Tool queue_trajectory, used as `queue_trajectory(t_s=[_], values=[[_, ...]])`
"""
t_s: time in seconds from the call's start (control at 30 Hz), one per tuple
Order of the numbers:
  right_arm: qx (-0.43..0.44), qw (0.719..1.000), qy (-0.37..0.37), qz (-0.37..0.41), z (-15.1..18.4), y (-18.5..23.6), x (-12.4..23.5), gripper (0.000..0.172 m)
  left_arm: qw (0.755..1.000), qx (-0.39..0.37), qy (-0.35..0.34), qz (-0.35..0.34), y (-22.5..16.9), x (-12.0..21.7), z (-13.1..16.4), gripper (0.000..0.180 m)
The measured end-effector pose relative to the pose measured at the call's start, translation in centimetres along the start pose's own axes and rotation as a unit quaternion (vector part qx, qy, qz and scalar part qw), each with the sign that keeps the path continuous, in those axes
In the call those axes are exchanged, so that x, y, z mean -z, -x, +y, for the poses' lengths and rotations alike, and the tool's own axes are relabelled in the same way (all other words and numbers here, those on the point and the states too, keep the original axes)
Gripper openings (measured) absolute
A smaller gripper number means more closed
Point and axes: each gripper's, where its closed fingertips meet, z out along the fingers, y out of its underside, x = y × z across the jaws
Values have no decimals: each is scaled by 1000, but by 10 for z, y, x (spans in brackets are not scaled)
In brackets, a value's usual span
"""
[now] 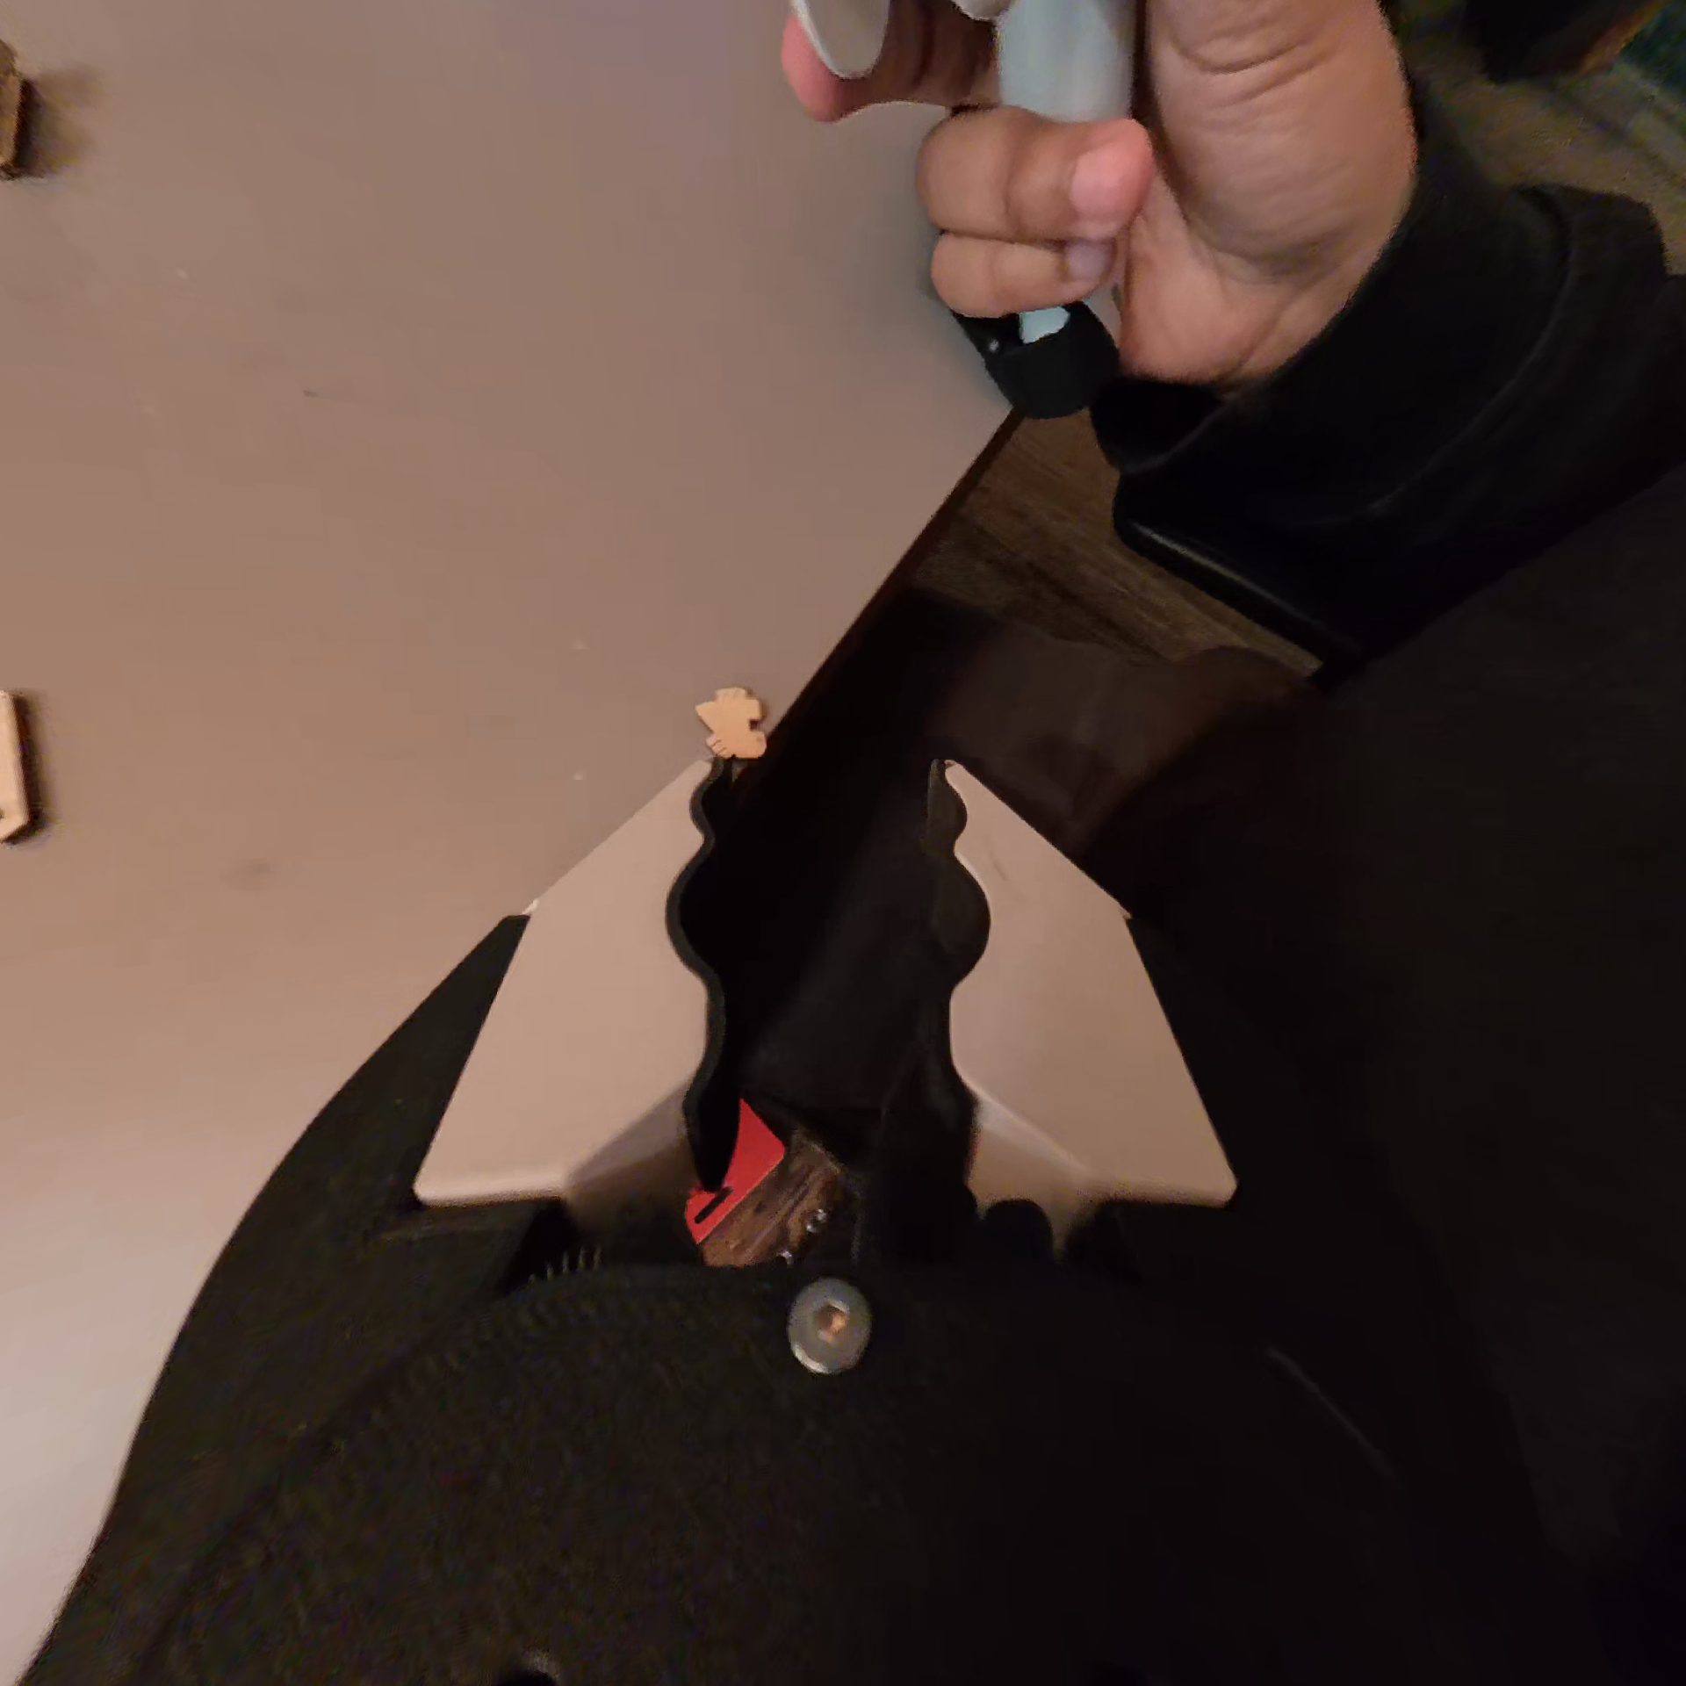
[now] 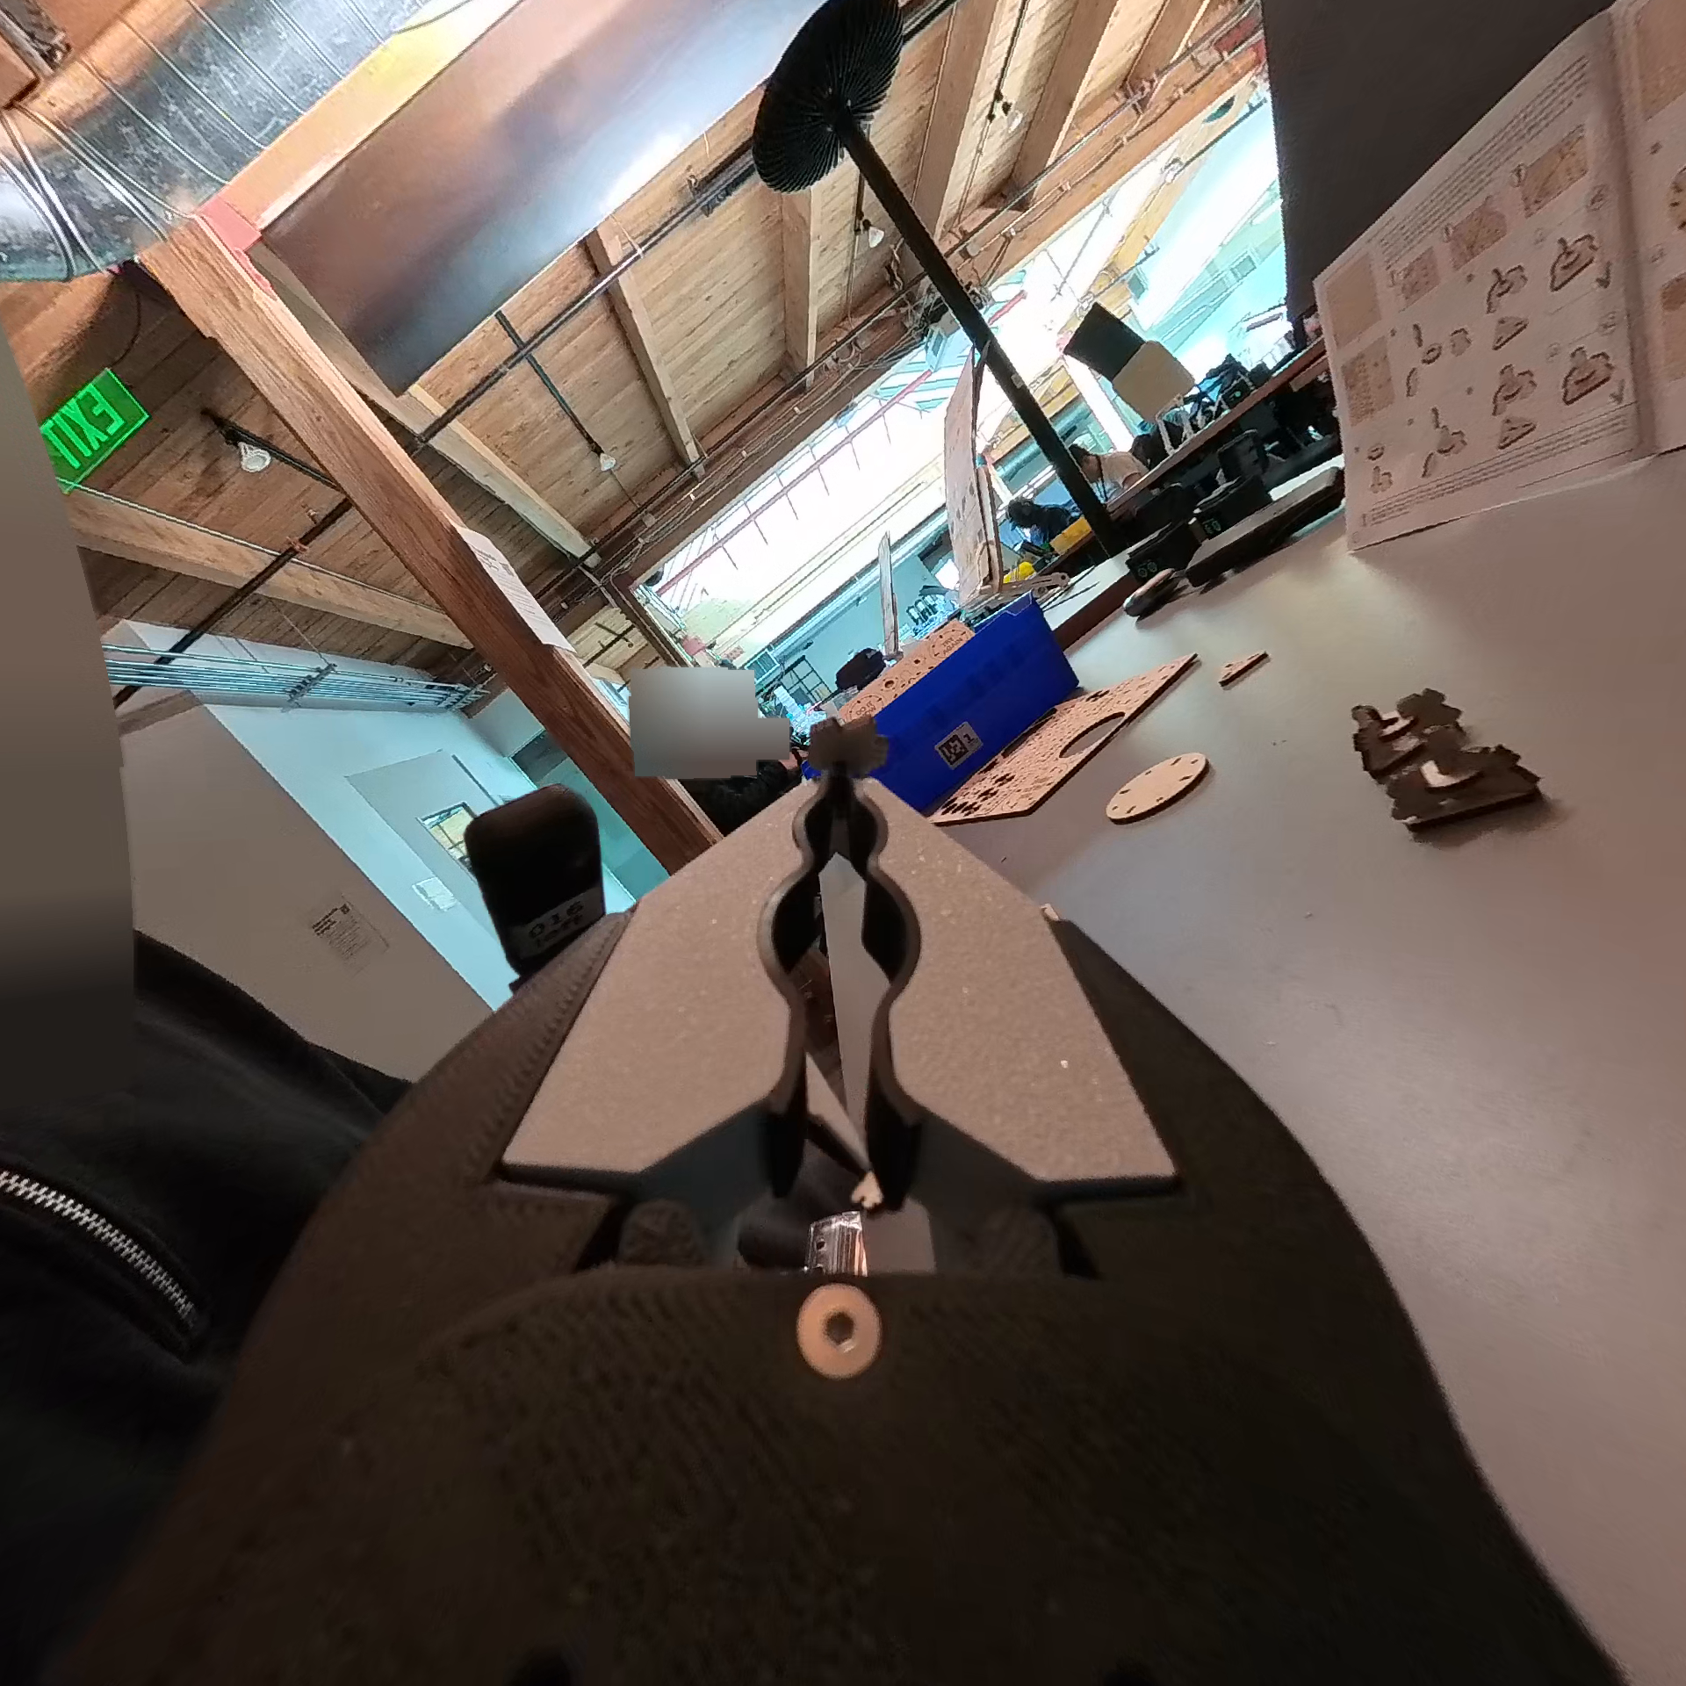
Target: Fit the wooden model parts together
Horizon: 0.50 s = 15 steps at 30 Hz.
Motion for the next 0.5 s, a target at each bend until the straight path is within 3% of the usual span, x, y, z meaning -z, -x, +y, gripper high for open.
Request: queue_trajectory(t_s=[0.07,0.3,0.43,0.5], values=[[0,1000,0,0,0,0,0,0,1000,-11,-3,18,-8,-1,0,42],[0,1000,0,1,0,0,0,0,996,-63,-40,-55,12,7,-9,40],[-3,1000,-2,-1,-1,0,0,0,983,-160,-38,-81,10,2,-6,40],[-3,1000,-2,-1,-1,0,0,0,965,-229,-31,-120,15,0,-5,38]])
